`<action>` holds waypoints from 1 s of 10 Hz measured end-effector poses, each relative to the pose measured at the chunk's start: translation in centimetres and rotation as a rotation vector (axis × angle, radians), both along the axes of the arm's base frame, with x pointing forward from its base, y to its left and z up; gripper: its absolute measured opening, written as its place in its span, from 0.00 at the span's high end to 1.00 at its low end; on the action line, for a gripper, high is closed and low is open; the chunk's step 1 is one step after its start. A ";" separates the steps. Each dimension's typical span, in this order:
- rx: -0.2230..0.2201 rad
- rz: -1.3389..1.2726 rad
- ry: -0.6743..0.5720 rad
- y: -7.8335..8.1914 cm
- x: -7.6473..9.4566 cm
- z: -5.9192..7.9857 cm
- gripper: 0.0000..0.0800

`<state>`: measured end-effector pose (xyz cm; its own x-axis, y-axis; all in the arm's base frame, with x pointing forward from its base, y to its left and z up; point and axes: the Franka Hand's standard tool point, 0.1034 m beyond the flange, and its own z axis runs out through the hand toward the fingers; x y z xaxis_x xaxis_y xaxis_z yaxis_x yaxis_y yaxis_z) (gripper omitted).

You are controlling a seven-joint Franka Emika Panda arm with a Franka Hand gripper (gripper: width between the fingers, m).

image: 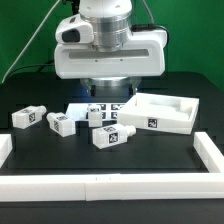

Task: Assemble one leg

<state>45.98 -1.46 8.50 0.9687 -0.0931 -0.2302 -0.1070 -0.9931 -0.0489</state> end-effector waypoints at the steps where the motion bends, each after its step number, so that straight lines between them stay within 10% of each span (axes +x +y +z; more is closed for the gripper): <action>1: -0.011 -0.042 0.004 0.0 0.2 -0.2 0.19; 6: -0.020 -0.178 -0.017 -1.9 3.6 -5.7 0.19; 10: -0.022 -0.192 -0.009 -1.6 3.5 -5.7 0.19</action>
Offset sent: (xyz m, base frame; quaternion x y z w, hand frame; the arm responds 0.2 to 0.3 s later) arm 0.0426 -0.0096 -0.0320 0.0035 -0.0009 0.1272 0.9919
